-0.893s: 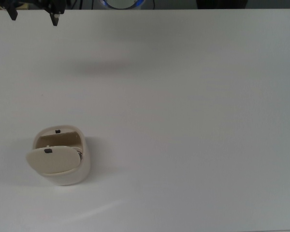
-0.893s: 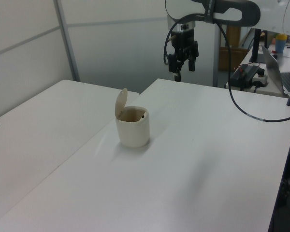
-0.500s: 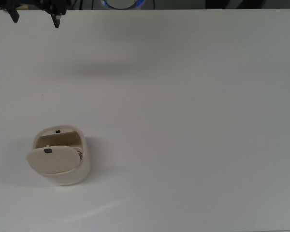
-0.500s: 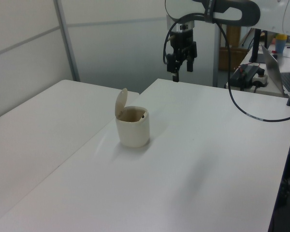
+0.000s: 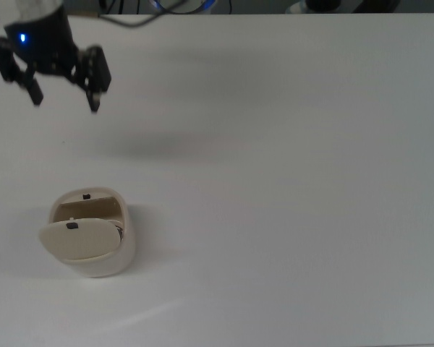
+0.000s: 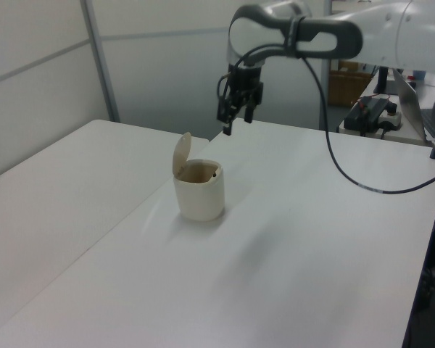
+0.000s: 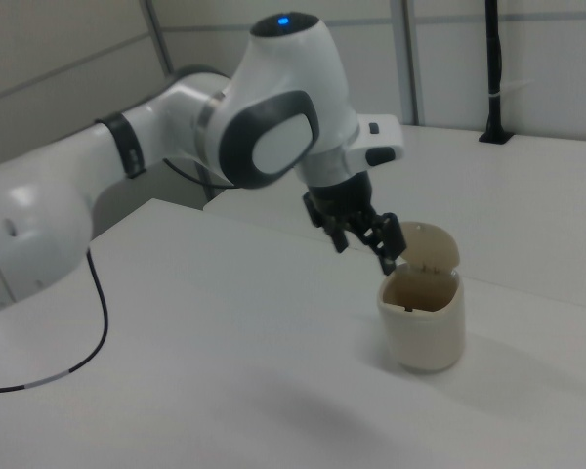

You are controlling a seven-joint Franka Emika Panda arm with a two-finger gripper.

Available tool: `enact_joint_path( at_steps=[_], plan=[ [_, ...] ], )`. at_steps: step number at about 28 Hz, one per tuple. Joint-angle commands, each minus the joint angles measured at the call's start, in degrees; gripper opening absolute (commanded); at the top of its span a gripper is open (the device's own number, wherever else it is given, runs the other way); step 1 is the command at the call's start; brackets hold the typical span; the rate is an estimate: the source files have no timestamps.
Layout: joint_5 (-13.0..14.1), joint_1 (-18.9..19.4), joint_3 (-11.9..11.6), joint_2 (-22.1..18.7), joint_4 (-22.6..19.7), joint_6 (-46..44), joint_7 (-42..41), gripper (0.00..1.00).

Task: Close the trash can
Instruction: 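Move the gripper toward the raised lid of the cream trash can, then push the open lid down toward the can's rim with the gripper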

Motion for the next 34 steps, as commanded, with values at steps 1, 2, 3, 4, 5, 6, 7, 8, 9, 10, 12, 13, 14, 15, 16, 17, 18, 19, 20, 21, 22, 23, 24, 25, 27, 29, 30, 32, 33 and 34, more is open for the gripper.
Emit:
enact_joint_path(
  at_steps=[1,2,3,4,5,6,7,8,9,10,12,13,14,15,16,17,18,19,20,21,22,23,24,25,27,29,30,32,33,34],
  plan=[
    [0.8,0.4,0.2,1.6,0.0,8.8,3.0,0.92],
    [0.7,0.4,0.2,1.8,0.0,9.8,3.0,0.92],
    [0.7,0.4,0.2,1.9,0.1,10.7,3.0,0.92],
    [0.7,0.4,0.2,2.0,0.1,11.6,3.0,0.93],
    [0.7,0.4,0.2,2.0,0.1,12.5,3.0,0.93],
    [0.7,0.4,0.2,2.0,0.1,14.4,3.0,0.93],
    [0.6,0.4,0.2,2.1,0.1,15.5,3.0,0.93],
    [0.7,0.4,0.2,2.2,0.1,16.5,3.0,0.93],
    [0.6,0.4,0.2,2.3,0.1,17.4,3.0,0.93],
    [0.5,0.4,0.2,2.8,0.1,18.6,3.2,0.93],
    [0.1,0.4,0.1,3.9,0.3,22.8,4.7,0.93],
    [0.0,0.4,0.1,4.5,0.4,24.5,5.3,0.93],
    [-0.1,0.4,0.1,5.2,0.5,26.3,5.7,0.93],
    [-0.6,0.4,0.1,6.4,0.6,29.4,6.4,0.93],
    [-1.1,0.4,0.1,7.0,0.6,30.7,6.7,0.93],
    [-1.5,0.4,0.1,7.6,0.6,31.8,7.0,0.93],
    [-2.0,0.4,0.1,8.1,0.6,33.0,7.4,0.93],
    [-2.3,0.4,0.2,8.7,0.6,34.0,7.7,0.93],
    [-2.6,0.5,0.2,9.1,0.6,35.0,8.0,0.92],
    [-2.8,1.1,0.2,9.8,0.6,36.9,8.6,0.91],
    [-2.8,1.3,0.2,10.0,0.6,37.8,8.9,0.91],
    [-2.8,1.4,0.2,10.3,0.6,38.5,9.1,0.91],
    [-2.8,1.6,0.2,10.4,0.6,39.1,9.1,0.91],
    [-2.8,1.8,0.2,10.5,0.6,39.8,9.1,0.9],
    [-3.0,2.4,0.1,10.8,0.6,40.6,9.1,0.84],
    [-3.5,2.6,0.1,10.9,0.6,40.9,9.1,0.77],
    [-3.9,2.8,0.1,10.9,0.6,41.1,9.1,0.72],
    [-4.5,2.9,0.2,11.2,0.7,41.1,9.1,0.61],
    [-4.7,3.1,0.1,11.8,0.7,41.3,9.1,0.46],
    [-4.7,3.3,0.1,11.9,0.8,41.5,9.1,0.39]
  ],
)
